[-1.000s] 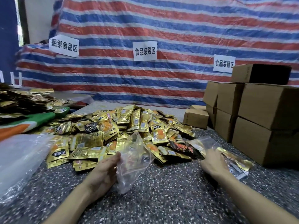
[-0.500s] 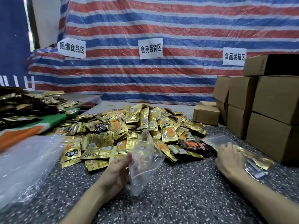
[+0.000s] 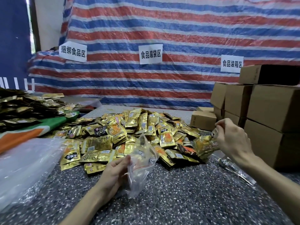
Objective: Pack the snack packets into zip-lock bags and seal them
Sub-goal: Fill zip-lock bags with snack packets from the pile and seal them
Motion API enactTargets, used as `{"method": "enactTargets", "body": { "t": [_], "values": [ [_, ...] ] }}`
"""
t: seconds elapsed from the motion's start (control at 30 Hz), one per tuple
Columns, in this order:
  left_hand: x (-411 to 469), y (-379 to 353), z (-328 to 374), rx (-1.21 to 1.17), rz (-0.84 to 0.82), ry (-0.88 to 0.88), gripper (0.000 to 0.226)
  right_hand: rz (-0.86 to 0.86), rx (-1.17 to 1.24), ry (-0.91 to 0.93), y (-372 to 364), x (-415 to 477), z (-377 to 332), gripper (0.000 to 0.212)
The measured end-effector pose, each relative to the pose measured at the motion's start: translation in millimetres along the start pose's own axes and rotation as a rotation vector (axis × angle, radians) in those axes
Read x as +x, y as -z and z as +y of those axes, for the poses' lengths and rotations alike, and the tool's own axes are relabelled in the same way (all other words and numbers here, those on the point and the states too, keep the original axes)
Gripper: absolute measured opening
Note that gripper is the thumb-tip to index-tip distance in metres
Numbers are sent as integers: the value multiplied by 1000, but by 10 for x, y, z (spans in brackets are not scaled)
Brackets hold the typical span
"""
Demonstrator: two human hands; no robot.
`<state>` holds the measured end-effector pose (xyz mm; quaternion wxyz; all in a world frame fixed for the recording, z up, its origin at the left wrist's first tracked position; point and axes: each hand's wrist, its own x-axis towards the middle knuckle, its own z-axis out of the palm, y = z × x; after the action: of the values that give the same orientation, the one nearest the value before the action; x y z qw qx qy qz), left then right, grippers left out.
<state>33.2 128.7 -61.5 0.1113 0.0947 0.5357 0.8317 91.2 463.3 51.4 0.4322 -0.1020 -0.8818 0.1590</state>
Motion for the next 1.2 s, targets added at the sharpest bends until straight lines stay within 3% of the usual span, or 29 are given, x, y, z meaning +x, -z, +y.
{"method": "enactTargets", "body": {
  "t": [0.13,0.2,0.27,0.37,0.57,0.8,1.03,1.2],
  "values": [
    [12,-110,29,107,95,-74,37,-33,485,-81,255,61,-319,15],
    [-21,-240,71,159,89,-132,34,-141,766,-240,322,78,-530,18],
    [-83,-385,122,190,64,-209,33,-234,895,-334,329,83,-712,17],
    [-187,-570,194,213,29,-300,33,-295,864,-333,253,75,-869,15],
    [-344,-614,312,246,138,-501,47,-274,518,-169,169,39,-905,16],
    [-416,-848,277,289,78,-568,38,-534,697,-358,89,-37,-1265,20],
    [-347,-841,222,184,173,-512,38,-992,928,-665,-76,-234,-1461,42],
    [-382,-679,296,191,140,-450,30,-1008,993,-693,-81,-262,-1446,25]
  ]
}}
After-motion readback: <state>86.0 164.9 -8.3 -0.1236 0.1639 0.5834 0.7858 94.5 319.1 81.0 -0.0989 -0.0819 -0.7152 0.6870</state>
